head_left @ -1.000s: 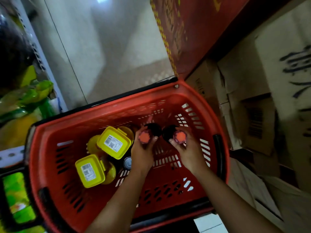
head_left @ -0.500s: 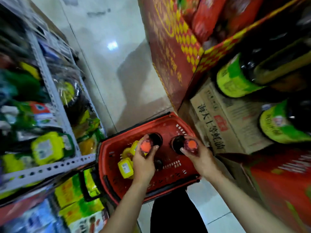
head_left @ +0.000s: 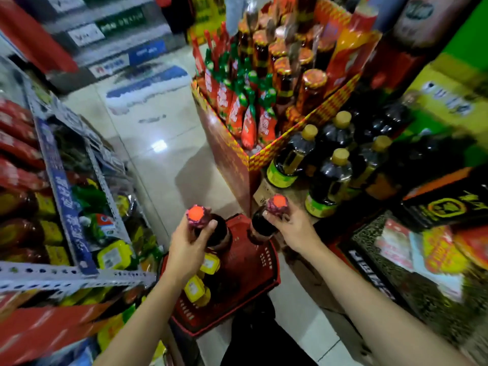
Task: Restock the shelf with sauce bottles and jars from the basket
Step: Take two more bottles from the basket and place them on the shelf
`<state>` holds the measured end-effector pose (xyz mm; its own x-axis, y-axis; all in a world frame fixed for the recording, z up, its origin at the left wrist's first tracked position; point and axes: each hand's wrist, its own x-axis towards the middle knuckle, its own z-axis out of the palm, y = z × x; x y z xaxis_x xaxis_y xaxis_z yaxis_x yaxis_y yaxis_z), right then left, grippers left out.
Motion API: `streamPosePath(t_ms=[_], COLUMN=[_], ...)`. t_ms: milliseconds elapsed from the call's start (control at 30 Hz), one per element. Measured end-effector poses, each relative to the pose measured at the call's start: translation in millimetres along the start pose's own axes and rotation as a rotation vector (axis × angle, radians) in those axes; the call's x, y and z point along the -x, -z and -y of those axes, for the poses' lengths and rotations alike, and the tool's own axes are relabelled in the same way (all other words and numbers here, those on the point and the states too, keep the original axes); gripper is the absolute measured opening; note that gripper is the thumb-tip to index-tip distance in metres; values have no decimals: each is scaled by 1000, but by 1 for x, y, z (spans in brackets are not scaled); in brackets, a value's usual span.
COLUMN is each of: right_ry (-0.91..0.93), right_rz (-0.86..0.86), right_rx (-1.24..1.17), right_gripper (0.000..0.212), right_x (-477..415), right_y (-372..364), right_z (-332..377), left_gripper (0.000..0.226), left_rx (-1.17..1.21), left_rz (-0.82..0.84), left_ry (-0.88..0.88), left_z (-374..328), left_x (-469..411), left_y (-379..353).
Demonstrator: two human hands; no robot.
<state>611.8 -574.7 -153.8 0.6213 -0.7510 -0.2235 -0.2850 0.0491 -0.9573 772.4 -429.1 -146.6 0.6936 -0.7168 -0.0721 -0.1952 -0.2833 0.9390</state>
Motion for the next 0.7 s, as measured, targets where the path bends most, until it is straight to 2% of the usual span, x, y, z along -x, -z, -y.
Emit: streamPosePath(t_ms=[200,267,333,467,600,700], right_ry=[86,105,101,75,97,94], right_rz=[-158,-224,-329,-566,-783,-946], right_rx=[107,158,185,164,160,151], right_gripper=[22,26,33,9,10,19], right_x=[65,88,118,187,254,318], right_y=[33,41,48,63,76,90], right_z=[44,50,56,55,53,54], left_gripper=[26,18,22,48,51,48], left_rx=[-77,-69,-67,-46,-59,-85], left_rz=[192,252,357,533,724,855], left_ry=[-232,-273,-325,-441,-596,-697], left_z=[-58,-74,-88,-118,-151,-177], left_x=[7,8,14,38,71,111], left_y=[3,0,-7,-25,-54,-83])
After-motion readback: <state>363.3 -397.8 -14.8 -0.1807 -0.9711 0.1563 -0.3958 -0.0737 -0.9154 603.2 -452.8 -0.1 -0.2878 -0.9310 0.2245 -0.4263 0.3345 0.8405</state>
